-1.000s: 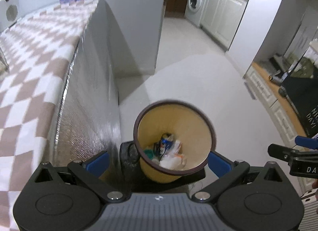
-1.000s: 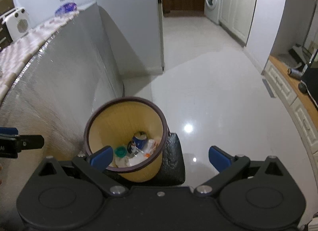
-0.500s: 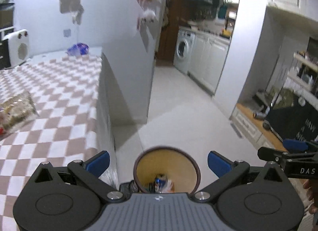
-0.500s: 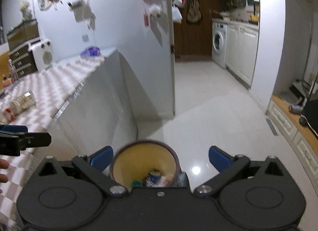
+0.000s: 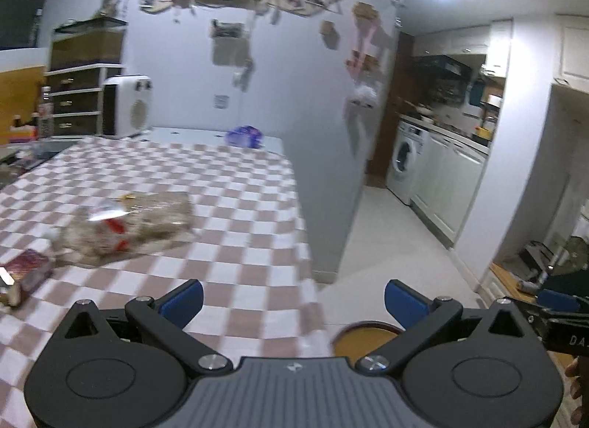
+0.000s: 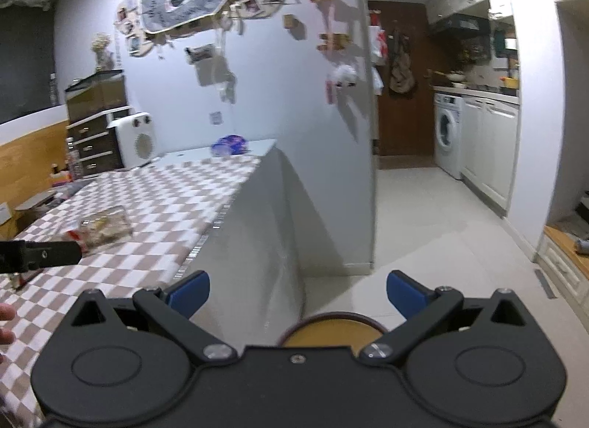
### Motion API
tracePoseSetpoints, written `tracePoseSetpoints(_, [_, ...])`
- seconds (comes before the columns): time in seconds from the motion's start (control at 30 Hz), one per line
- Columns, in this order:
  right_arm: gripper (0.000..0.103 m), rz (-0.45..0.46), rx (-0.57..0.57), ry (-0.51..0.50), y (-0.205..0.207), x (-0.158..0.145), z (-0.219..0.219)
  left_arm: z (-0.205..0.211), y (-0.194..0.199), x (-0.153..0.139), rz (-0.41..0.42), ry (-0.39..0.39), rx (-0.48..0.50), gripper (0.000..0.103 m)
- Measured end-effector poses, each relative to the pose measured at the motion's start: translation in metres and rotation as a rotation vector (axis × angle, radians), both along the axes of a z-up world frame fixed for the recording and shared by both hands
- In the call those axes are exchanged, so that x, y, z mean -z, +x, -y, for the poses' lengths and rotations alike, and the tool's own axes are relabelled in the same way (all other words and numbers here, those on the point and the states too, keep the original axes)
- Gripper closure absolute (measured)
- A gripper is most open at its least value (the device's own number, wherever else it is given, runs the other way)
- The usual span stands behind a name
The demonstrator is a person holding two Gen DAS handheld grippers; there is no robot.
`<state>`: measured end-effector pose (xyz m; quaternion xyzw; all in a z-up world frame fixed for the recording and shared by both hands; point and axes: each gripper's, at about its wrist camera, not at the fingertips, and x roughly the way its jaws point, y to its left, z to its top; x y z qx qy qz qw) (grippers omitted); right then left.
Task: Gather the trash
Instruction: 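Move both tools back to the table toward the red box and clear bottle, then grasp the red snack box with the left tool while the right tool grasps the clear bottle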
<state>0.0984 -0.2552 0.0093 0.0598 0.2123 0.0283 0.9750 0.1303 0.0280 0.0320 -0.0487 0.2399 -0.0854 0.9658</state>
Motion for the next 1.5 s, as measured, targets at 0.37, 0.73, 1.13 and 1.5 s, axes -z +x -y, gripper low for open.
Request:
tracePoseSetpoints(0.37, [0.0, 0.033, -0.155, -0.018, 0.013, -0.003, -0.093, -0.104, -0.001, 0.014, 0.011, 0.017, -0.195, 0.0])
tracePoseSetpoints(0.73, [0.0, 0.06, -0.309, -0.041, 0.038, -0.016, -0.201, -0.21, 0.022, 0.03, -0.011, 0.153, -0.357, 0.0])
tracePoseSetpoints(1.13, [0.0, -0.019, -0.354, 0.005, 0.099, -0.025, -0.306, -0.262, 0.068, 0.061, -0.003, 0.102, -0.235, 0.0])
tracePoseSetpoints(1.5, [0.0, -0.096, -0.249, -0.085, 0.174, -0.005, -0.404, -0.273, 0.083, 0.08, -0.092, 0.052, -0.289, 0.017])
